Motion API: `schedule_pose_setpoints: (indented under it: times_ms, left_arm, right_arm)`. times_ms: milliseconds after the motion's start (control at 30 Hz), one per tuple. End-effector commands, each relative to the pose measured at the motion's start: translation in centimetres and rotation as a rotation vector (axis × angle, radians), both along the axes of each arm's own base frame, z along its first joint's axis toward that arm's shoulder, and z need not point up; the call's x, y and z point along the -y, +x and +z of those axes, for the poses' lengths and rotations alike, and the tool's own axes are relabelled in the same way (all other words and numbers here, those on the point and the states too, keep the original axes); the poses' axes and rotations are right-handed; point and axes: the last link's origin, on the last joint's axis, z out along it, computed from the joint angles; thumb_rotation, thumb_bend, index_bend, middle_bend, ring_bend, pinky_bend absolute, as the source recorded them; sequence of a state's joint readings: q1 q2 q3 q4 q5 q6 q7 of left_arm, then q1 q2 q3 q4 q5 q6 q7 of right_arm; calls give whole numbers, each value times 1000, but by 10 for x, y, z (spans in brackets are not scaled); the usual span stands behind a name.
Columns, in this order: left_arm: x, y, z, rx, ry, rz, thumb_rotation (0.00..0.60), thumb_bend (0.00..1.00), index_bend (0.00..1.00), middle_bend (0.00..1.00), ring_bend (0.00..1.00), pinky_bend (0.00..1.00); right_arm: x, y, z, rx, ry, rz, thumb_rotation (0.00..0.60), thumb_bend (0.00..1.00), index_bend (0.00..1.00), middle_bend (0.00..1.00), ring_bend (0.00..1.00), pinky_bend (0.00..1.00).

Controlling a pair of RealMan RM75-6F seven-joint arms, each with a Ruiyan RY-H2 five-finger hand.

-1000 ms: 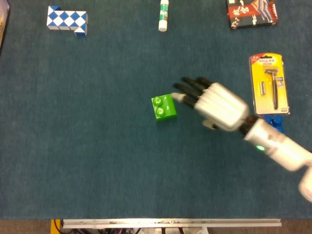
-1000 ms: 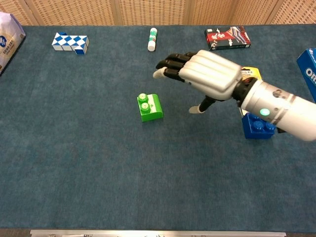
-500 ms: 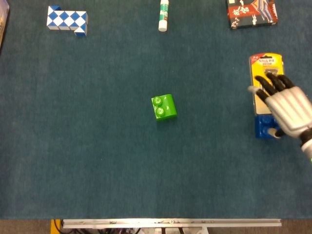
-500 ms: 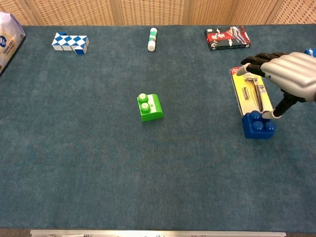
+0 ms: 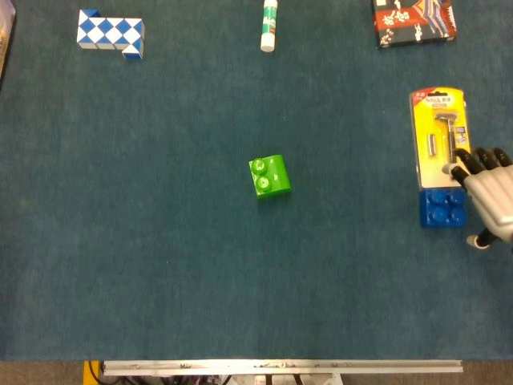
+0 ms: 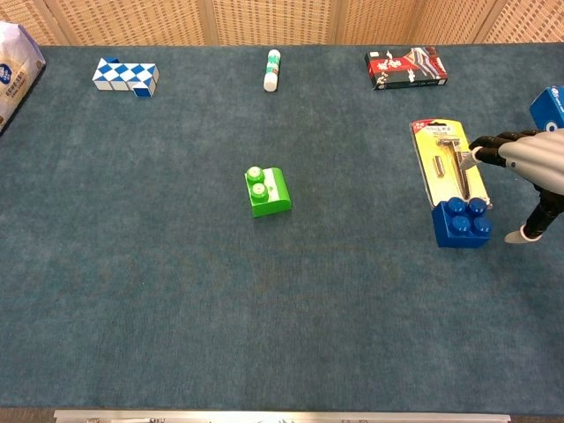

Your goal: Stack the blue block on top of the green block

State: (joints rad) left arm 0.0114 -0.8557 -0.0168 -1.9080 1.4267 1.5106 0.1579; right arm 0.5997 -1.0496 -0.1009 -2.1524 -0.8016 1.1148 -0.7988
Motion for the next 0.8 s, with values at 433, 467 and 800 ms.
schedule_pose_setpoints:
  times_ms: [433,467,800]
  left_arm:
    - [-1,0,0,2,-2,6,600,197,255,22,0,87]
    - [-1,0,0,2,-2,7,600,197,254,22,0,87]
    - [-1,0,0,6,-3,6,600,197,255,22,0,87]
  right_arm:
    - [6,-23,-17,-45,22,-61,600,0,213,58,0,83]
    - [6,-24,-18,-46,23,-62,600,0,216,58,0,83]
    - [10,-27,-31,-63,29,-57,600,0,248,58,0,83]
